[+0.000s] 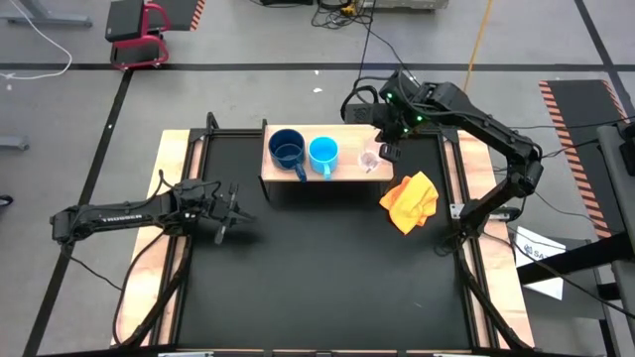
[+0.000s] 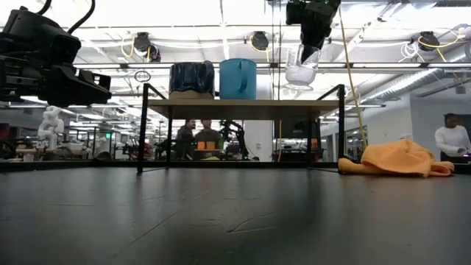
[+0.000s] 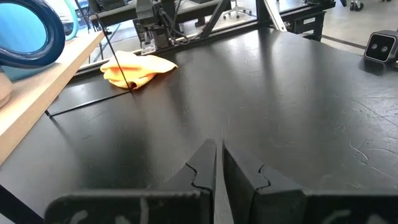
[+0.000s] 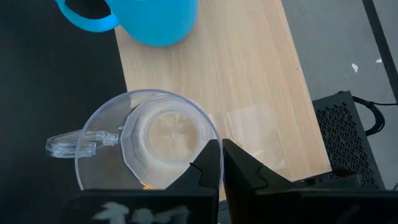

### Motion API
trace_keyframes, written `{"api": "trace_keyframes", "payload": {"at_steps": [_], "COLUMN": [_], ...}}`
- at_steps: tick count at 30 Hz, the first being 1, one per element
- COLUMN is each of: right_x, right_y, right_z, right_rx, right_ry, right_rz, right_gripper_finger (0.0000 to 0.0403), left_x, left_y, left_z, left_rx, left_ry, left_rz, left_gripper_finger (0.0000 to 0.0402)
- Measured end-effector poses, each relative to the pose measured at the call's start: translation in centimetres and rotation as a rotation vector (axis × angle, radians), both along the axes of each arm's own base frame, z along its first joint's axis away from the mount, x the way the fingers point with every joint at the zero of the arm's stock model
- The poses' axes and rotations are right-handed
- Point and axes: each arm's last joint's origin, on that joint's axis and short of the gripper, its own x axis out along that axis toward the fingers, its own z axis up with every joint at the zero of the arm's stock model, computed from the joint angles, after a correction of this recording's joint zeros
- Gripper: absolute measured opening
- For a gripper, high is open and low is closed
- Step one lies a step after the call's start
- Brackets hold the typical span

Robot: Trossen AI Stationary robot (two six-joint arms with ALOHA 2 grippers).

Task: Stack small to large cups/mugs on shelf
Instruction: Put the transparent mug on the shelf

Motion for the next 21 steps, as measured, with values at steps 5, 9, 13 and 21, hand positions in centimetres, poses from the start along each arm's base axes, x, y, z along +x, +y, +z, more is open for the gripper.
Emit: {"api": "trace_keyframes", "payload": {"at_steps": [5,9,13,21], "right_x": [0.10,0.10,0.10,-0.13], "right_y": [0.15,0.10,-0.06,0.24], "right_z": [0.00,0.00,0.02,-0.19], "right_rx": [0.000,0.005,-0.021,-0.012], "right_ry": [0.000,-0.004,0.007,0.053], "right_rz": [0.007,-0.022,-0.079,-0.077], "right_gripper_finger": [0.0000,0.0000,0.0000,0.0000], "left_x": [0.00,0.00,0.00,0.00], "left_y": [0.00,0.00,0.00,0.00], "left_z": [0.00,0.00,0.00,0.00], "left_rx": [0.000,0.000,0.001,0.001], "left_ry": [0.000,0.000,0.000,0.000], "left_rz": [0.000,0.000,0.000,0.000], "left_gripper_finger": [0.0031,0.0031,0.0031,0.0031]}}
